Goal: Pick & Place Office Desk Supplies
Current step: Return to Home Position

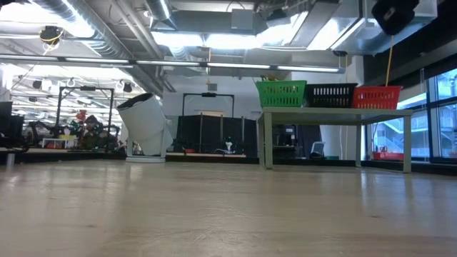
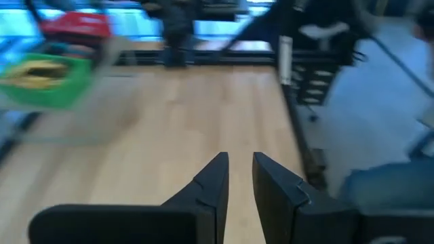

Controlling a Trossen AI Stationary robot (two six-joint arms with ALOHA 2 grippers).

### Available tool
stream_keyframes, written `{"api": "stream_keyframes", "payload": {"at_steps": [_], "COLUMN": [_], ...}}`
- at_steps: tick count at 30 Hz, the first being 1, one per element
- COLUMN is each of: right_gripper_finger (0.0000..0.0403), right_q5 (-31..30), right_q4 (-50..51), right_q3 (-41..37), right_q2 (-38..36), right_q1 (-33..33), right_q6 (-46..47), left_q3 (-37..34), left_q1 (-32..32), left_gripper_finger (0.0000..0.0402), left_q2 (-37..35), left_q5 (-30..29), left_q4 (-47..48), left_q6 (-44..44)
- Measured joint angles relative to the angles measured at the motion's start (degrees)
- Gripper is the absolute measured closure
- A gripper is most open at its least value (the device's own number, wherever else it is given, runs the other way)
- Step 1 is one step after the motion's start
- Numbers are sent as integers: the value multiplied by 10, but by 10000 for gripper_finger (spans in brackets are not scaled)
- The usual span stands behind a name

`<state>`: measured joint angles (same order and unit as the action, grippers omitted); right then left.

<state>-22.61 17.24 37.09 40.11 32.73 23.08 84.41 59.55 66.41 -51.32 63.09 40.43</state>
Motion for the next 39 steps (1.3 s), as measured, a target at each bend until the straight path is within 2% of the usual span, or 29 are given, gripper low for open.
{"api": "stream_keyframes", "payload": {"at_steps": [3,7,9,11,18,22,28,33,39], "right_gripper_finger": [253,253,253,253,253,253,253,253,254], "right_q5": [26,47,55,57,55,52,50,51,51], "right_q4": [-34,-36,-36,-33,-51,-104,-194,-261,-307], "right_q3": [-17,-21,-21,-21,-67,-119,-192,-240,-278], "right_q2": [-23,-40,-47,-53,-82,-108,-135,-141,-141], "right_q1": [4,3,4,4,4,4,4,4,4], "right_q6": [-25,-51,-68,-80,-82,-74,-80,-81,-80], "left_q3": [-79,-187,-234,-274,-425,-526,-658,-728,-775], "left_q1": [-35,-97,-135,-170,-237,-247,-266,-289,-312], "left_gripper_finger": [343,343,343,343,343,343,343,343,343], "left_q2": [-8,-34,-49,-73,-195,-287,-400,-460,-488], "left_q5": [86,252,331,379,394,408,385,410,412], "left_q4": [-152,-368,-438,-477,-566,-649,-737,-782,-794], "left_q6": [-90,-212,-251,-266,-307,-332,-335,-337,-307]}}
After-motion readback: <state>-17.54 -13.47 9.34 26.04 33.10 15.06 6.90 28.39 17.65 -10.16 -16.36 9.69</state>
